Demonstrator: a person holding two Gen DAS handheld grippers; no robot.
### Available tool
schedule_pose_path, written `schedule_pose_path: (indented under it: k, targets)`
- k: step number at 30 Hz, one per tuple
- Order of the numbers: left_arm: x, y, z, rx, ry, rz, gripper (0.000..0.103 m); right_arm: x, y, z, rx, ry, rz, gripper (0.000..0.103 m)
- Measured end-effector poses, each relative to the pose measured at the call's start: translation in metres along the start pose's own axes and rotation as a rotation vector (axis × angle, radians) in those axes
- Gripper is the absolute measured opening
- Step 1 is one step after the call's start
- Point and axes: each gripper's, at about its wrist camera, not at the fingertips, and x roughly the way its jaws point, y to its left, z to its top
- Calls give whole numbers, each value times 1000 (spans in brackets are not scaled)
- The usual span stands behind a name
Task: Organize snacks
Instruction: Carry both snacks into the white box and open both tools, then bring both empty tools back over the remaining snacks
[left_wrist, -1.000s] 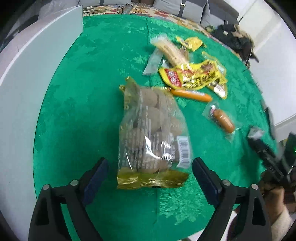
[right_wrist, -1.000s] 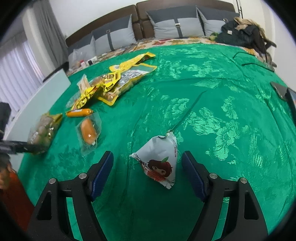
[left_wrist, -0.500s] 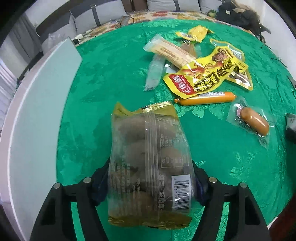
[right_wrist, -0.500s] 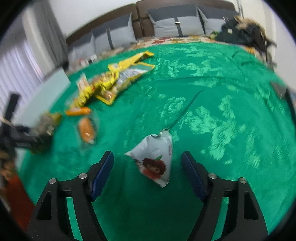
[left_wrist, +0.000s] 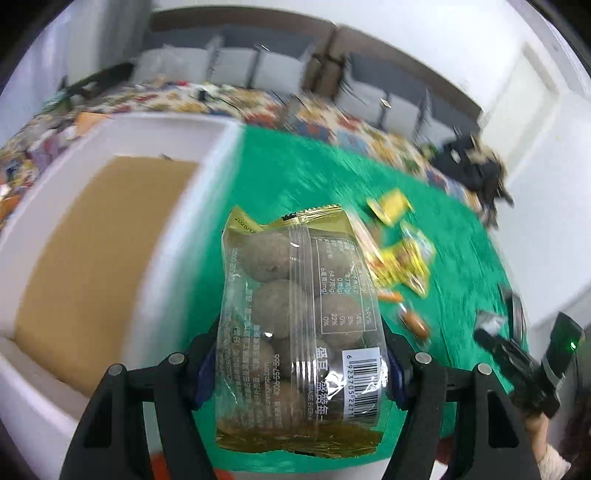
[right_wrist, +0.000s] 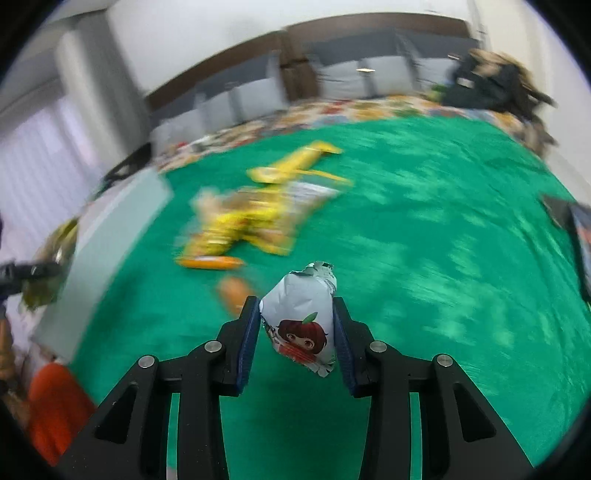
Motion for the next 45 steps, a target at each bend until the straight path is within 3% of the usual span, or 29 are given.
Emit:
schedule_pose_path:
  k: [5,10,12,14,16,17,24,28,33,35,39,42,45]
  targets:
    - [-42,88,24,-61,-76,164,70,12,142,57,-181,-2,258,41]
    - [-46,161,24,-116,-60,333,70,42,281,96,-320,27,436,41]
    - [-39,186,16,-133,-29,383,71,58,320,99,-362,48,462,42]
    - [-30,202,9,-135,24,417,77,84,355,97,-375,111,472,51]
    - [-17,208,0,-137,68,428,84,104,372,88,-378,164,448,70]
    - [-15,208,-4,-136,74,430,88,111,374,84,-379,179,418,71]
    - [-18,177,-19,-120,10,385,90,104,312,65,-372,136,318,72]
    - [-24,126,-20,-86,-60,276,92,85,214,40,-357,78,174,73]
    - [-14,32,-22,18,-90,125,98,60,74,-2,-292,26,-103,74]
    - [1,-8,-28,52,-76,62,102,48,19,-17,-218,27,-198,74]
    - [63,-80,-48,128,50,-21,102,26,-56,-40,-71,-7,-343,73]
    - [116,-112,-66,156,122,1,102,22,-87,-38,17,-4,-359,73]
    - [149,-124,-76,155,135,38,102,19,-91,-31,-6,-21,-385,73]
